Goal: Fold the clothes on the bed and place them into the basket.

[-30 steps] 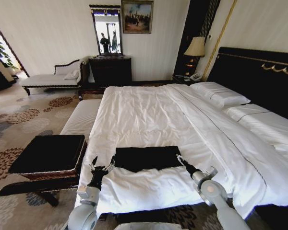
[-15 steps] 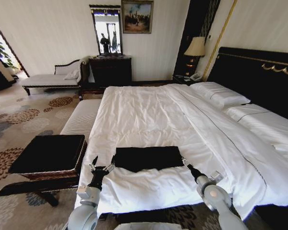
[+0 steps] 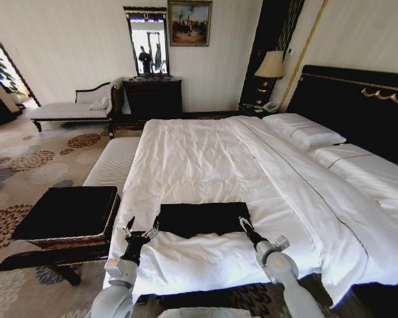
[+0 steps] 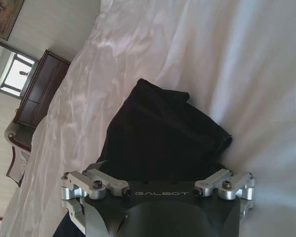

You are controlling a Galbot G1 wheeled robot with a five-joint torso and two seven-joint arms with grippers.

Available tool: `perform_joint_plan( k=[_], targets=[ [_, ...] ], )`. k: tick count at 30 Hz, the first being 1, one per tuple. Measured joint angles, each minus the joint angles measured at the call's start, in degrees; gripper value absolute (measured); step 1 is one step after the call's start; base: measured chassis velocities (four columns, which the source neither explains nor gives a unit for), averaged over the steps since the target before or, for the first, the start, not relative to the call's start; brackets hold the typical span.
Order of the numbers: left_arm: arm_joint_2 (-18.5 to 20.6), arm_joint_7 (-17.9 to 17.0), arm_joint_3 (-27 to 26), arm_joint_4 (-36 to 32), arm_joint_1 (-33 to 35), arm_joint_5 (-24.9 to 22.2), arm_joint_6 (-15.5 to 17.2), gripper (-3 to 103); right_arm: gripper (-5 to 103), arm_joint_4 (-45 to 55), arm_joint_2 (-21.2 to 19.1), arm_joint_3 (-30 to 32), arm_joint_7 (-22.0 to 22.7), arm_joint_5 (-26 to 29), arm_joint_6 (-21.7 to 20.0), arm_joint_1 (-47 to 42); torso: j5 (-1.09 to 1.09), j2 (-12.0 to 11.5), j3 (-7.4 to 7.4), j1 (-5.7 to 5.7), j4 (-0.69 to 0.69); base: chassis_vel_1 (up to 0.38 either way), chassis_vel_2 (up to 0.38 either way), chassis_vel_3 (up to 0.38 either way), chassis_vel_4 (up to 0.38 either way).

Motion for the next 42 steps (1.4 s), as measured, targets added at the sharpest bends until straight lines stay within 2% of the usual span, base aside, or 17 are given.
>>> perform_joint_plan(
  k=[4,7,8,11,13,18,20,22,23,25,26,27,30,35,38,42],
  targets=[
    [-0.07,-0.14,0.07,-0.09,-0.57,-0.13,0.41,100,95,-1.76,1.00,0.35,-0.03,0.67,0.56,1.51,0.01,0.00,0.00,0.00,0.00,0.000,0.000,0.000,0.000],
    [0.05,-0.48,-0.13,-0.85,-0.87,-1.16,1.06,100,80,-3.37,1.52,1.01,-0.45,0.83,0.86,3.05,0.02,0.00,0.01,0.00,0.00,0.000,0.000,0.000,0.000],
    [0.05,-0.48,-0.13,-0.85,-0.87,-1.16,1.06,100,80,-3.37,1.52,1.01,-0.45,0.83,0.86,3.05,0.02,0.00,0.01,0.00,0.00,0.000,0.000,0.000,0.000],
    [0.02,-0.62,-0.34,-1.21,-0.75,-1.32,1.26,100,63,-4.13,1.78,1.39,-0.64,0.83,0.99,3.89,0.02,0.00,0.01,0.00,0.01,0.000,0.000,0.000,0.000],
    [-0.02,-0.64,-0.38,-1.33,-0.66,-1.32,1.28,100,63,-4.15,1.89,1.51,-0.65,0.80,1.02,3.95,0.02,-0.01,0.01,0.00,0.01,0.000,0.000,0.000,0.000],
    [-0.22,-0.71,-0.45,-1.88,-0.15,-1.36,1.40,100,36,-3.36,2.41,2.02,-0.74,0.09,1.21,3.20,0.01,-0.01,0.00,0.00,0.00,0.000,0.000,0.000,0.000],
    [-0.23,-0.71,-0.45,-1.91,-0.18,-1.36,1.41,100,36,-3.32,2.39,2.07,-0.78,0.00,1.22,3.09,0.01,0.00,0.00,0.00,0.00,0.000,0.000,0.000,0.000],
    [-0.33,-0.73,-0.42,-1.99,-0.21,-1.32,1.44,100,24,-3.31,2.31,2.20,-0.90,-0.07,1.21,2.93,0.02,0.00,0.00,0.00,0.00,0.000,0.000,0.000,0.000],
    [-0.33,-0.73,-0.42,-1.99,-0.21,-1.32,1.44,100,24,-3.31,2.31,2.20,-0.90,-0.07,1.21,2.93,0.02,0.00,0.00,0.00,0.00,0.000,0.000,0.000,0.000],
    [-0.47,-0.74,-0.12,-2.00,0.02,-0.74,1.37,100,14,-2.93,2.25,2.60,-1.18,-0.07,0.61,2.60,0.01,-0.01,0.00,0.00,0.00,0.000,0.000,0.000,0.000],
    [-0.47,-0.73,0.04,-2.00,0.13,-0.41,1.23,100,14,-2.77,2.29,2.64,-1.22,-0.13,0.49,2.51,0.01,0.00,0.00,0.00,0.00,0.000,0.000,0.000,0.000],
    [-0.49,-0.66,0.18,-1.92,0.23,0.00,1.05,100,8,-2.62,2.37,2.65,-1.24,-0.38,0.45,2.47,0.01,0.00,0.00,0.00,0.00,0.000,0.000,0.000,0.000],
    [-0.74,-0.53,0.38,-1.83,0.45,0.45,0.91,100,4,-2.33,2.48,2.65,-1.26,-0.97,0.45,2.38,0.01,0.00,0.00,0.00,0.00,0.000,0.000,0.000,0.000],
    [-1.07,-0.43,0.19,-1.93,0.51,1.30,0.47,100,4,-1.37,2.32,2.64,-1.38,-2.03,0.45,1.94,0.01,-0.01,0.01,0.00,0.00,0.000,0.000,0.000,0.000],
    [-1.07,-0.34,-0.13,-2.05,0.67,1.55,0.10,100,4,0.35,2.27,2.67,-1.39,-4.15,0.66,1.41,0.01,0.00,0.00,0.00,0.00,0.000,0.000,0.000,0.000],
    [-1.34,-0.34,-0.97,-2.34,0.93,1.22,-0.01,100,4,0.59,0.93,4.01,-1.78,-10.22,2.44,0.99,0.02,0.00,0.00,0.00,0.02,0.000,0.000,0.000,0.000]
  ],
)
